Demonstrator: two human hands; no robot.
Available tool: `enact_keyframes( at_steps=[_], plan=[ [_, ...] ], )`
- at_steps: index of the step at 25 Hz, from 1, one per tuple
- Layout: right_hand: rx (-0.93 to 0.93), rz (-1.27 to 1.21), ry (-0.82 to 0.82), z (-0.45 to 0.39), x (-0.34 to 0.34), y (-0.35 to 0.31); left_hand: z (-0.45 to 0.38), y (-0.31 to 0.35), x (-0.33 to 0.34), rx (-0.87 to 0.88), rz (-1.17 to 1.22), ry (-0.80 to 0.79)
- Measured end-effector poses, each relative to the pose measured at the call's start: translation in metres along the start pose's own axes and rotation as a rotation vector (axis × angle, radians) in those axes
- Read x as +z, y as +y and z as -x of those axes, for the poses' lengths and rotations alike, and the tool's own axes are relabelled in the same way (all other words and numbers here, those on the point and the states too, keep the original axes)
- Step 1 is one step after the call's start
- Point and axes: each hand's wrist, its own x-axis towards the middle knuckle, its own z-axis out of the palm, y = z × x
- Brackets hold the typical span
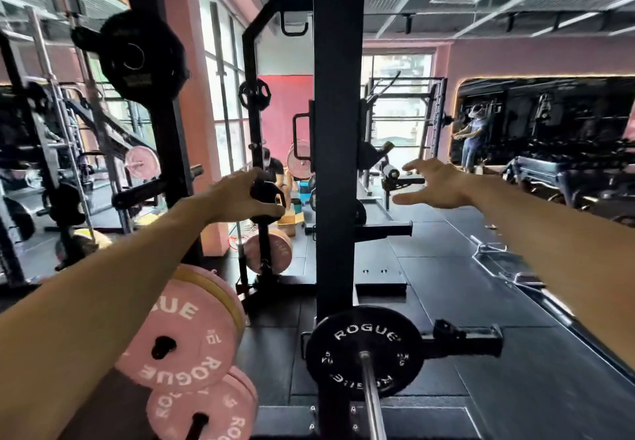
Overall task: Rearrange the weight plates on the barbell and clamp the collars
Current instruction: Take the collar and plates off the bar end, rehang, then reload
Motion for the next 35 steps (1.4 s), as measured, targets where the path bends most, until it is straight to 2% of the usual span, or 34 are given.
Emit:
enact_keyframes(
  at_steps=[6, 12, 17, 22, 29, 35],
  plan=[
    [-0.031, 0.002, -0.051, -0.088, 0.042, 0.105, -0.093, 0.014, 0.097, -0.033, -0.003, -0.003],
    [0.013, 0.021, -0.122, -0.178, 0.110, 0.191, -0.174, 0.010, 0.199, -0.127, 0.039, -0.105],
    [0.063, -0.079, -0.090, -0.158, 0.187, 0.223, -0.151, -0.012, 0.280, -0.135, 0.052, -0.086],
    [0.063, -0.126, -0.133, -0.125, 0.330, 0.255, -0.100, -0.077, 0.408, -0.196, -0.006, -0.052],
    [0.117, -0.155, -0.136, -0.112, 0.520, 0.305, -0.063, -0.152, 0.586, -0.272, 0.052, -0.036],
    [0.091, -0.325, -0.095, -0.124, 0.629, 0.347, -0.061, -0.205, 0.683, -0.282, 0.141, -0.039]
  ],
)
